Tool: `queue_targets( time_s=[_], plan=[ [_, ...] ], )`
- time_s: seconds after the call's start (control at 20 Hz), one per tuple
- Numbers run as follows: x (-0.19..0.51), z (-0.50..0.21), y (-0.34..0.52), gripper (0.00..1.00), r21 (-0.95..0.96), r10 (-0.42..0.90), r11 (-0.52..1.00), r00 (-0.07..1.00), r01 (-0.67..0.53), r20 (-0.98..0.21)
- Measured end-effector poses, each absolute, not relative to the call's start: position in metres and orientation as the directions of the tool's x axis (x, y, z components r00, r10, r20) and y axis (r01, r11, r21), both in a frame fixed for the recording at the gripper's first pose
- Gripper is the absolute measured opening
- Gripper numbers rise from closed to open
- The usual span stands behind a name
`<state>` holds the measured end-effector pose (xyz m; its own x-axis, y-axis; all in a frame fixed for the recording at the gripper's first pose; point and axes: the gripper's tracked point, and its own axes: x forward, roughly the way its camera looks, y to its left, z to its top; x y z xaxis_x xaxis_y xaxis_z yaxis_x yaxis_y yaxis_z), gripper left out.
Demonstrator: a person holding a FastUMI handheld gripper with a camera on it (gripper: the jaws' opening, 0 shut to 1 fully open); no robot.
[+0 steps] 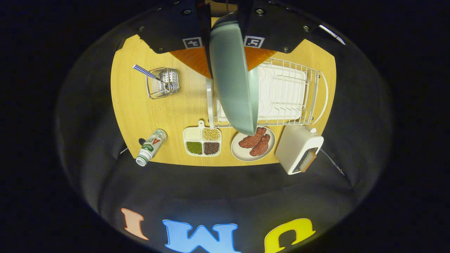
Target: Take the plate from the dish rack, then take the spoon from the basket and place it into the plate.
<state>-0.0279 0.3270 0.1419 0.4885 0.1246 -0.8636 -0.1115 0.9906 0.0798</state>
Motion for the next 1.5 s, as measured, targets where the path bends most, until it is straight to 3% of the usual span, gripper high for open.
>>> queue_targets(
  time_s=[0.6,0.85,1.1,1.5],
  plan=[
    [-0.117,0.114,0.213,0.28,0.166,0.167,0.985,0.411,-0.040,-0.896],
    [-0.142,0.074,0.215,0.28,0.274,0.289,0.957,0.388,-0.093,-0.875],
    [-0.173,0.013,0.217,0.28,0.360,0.358,0.931,0.329,-0.058,-0.874],
    [-0.175,-0.048,0.229,0.28,0.481,0.478,0.873,0.325,-0.076,-0.816]
  ],
)
